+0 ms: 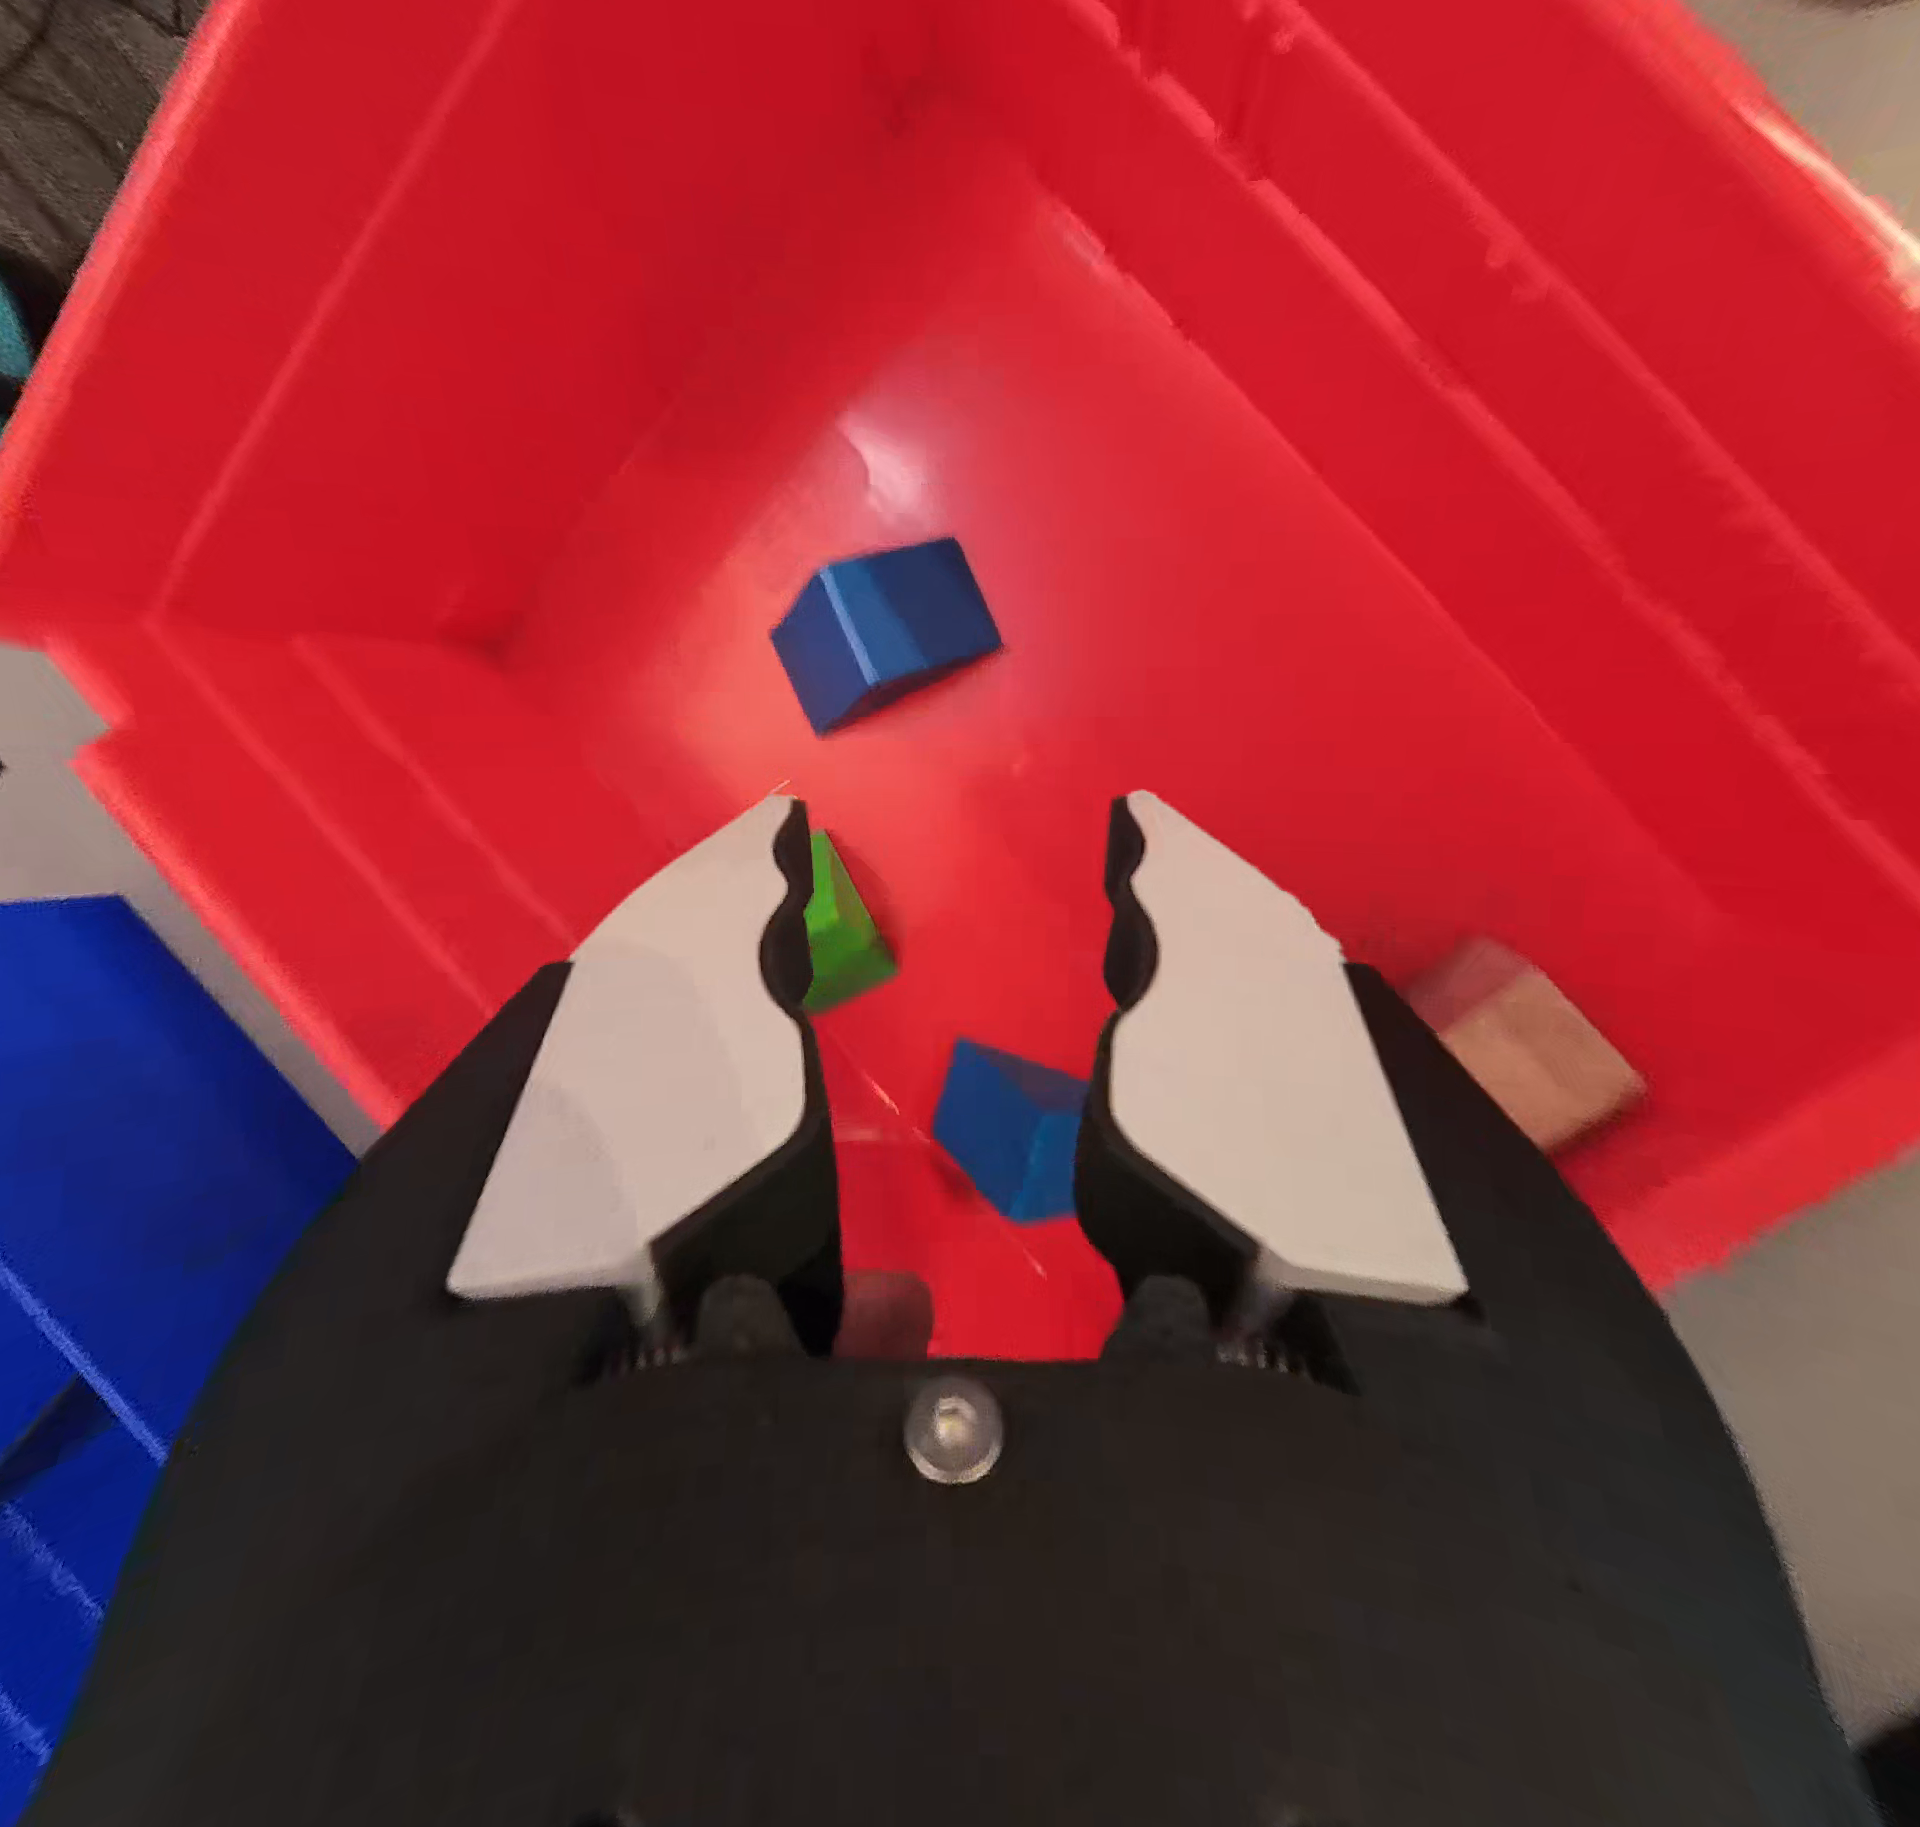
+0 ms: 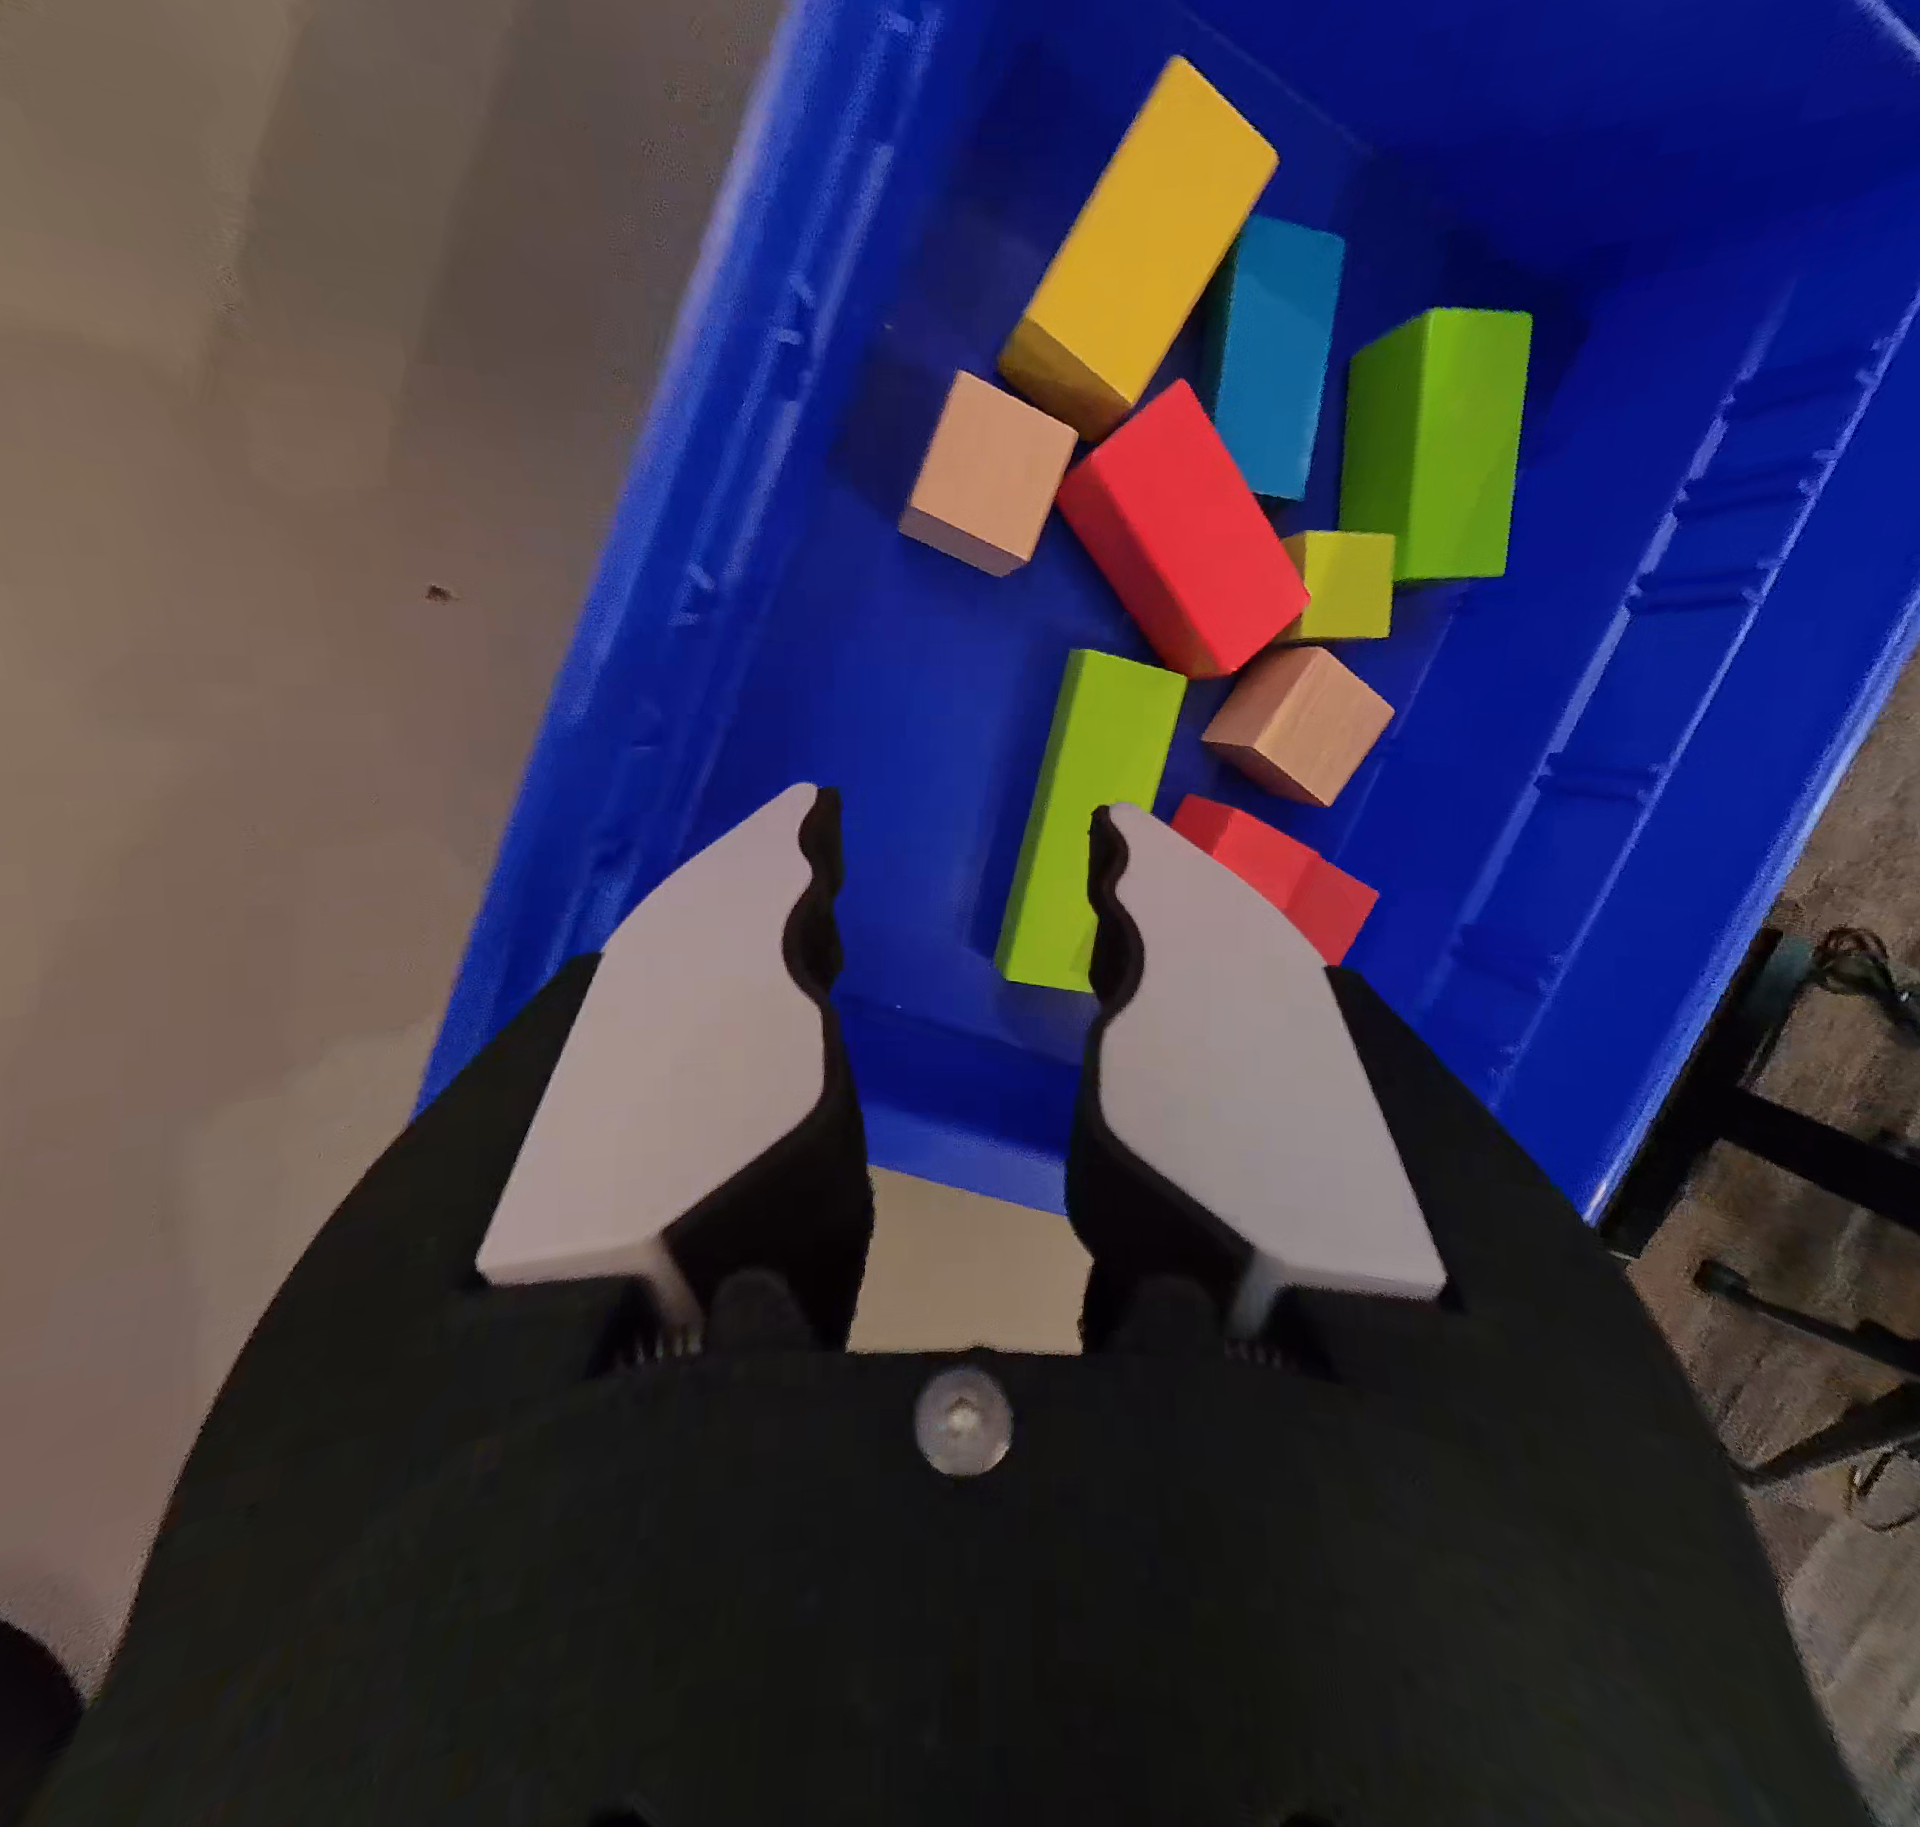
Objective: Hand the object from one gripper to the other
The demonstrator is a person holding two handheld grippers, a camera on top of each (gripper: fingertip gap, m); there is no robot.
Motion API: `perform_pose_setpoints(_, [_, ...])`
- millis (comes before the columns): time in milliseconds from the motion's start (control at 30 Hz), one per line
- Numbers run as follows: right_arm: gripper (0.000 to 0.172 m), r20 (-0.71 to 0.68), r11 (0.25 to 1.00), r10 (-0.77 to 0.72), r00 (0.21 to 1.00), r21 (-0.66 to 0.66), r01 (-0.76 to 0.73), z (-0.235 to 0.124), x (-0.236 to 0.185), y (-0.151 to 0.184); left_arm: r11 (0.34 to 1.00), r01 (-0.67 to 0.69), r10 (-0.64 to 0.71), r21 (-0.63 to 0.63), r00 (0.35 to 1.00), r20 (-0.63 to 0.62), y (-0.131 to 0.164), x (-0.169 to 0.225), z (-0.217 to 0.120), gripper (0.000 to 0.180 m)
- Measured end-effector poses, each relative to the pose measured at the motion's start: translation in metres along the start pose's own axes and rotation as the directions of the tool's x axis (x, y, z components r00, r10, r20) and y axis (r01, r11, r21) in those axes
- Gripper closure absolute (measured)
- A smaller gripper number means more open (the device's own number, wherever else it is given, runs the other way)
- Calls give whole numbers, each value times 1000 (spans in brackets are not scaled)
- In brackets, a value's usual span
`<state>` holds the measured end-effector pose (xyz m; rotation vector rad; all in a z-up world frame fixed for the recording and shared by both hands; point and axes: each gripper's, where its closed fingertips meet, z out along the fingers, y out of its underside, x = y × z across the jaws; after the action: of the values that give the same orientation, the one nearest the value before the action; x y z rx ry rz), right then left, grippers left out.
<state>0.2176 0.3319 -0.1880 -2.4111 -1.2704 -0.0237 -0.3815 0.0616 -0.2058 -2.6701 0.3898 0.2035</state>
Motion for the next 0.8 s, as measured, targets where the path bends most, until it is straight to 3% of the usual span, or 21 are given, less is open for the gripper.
perform_pose_setpoints(100, [128,-6,999,-37,999,18,37,-6,-12,-5,998,-3,5,-65,1000,24,-13,-9,26,123])
perform_pose_setpoints(267, [132,-17,995,-89,996,41,90,-15,-22,-10,941,-292,302,-173,953,30,-20,-24,43,118])
perform_pose_setpoints(400, [132,-1,994,-88,996,61,88,-21,-24,-11,819,-551,552,-161,833,-37,-29,-28,44,117])
perform_pose_setpoints(467, [132,2,994,-85,996,70,84,-23,-25,-11,746,-628,629,-221,774,-77,-20,-36,49,117])
perform_pose_setpoints(667, [132,-6,995,-81,997,52,82,-19,-24,-5,607,-750,721,-264,659,-213,-4,-30,66,125])
perform_pose_setpoints(733, [132,-14,996,-76,997,48,77,-19,-22,-2,597,-754,720,-272,654,-233,2,-31,71,135])
perform_pose_setpoints(800, [133,-21,996,-74,997,47,75,-21,-21,-1,646,-729,684,-229,685,-250,1,-26,71,144])
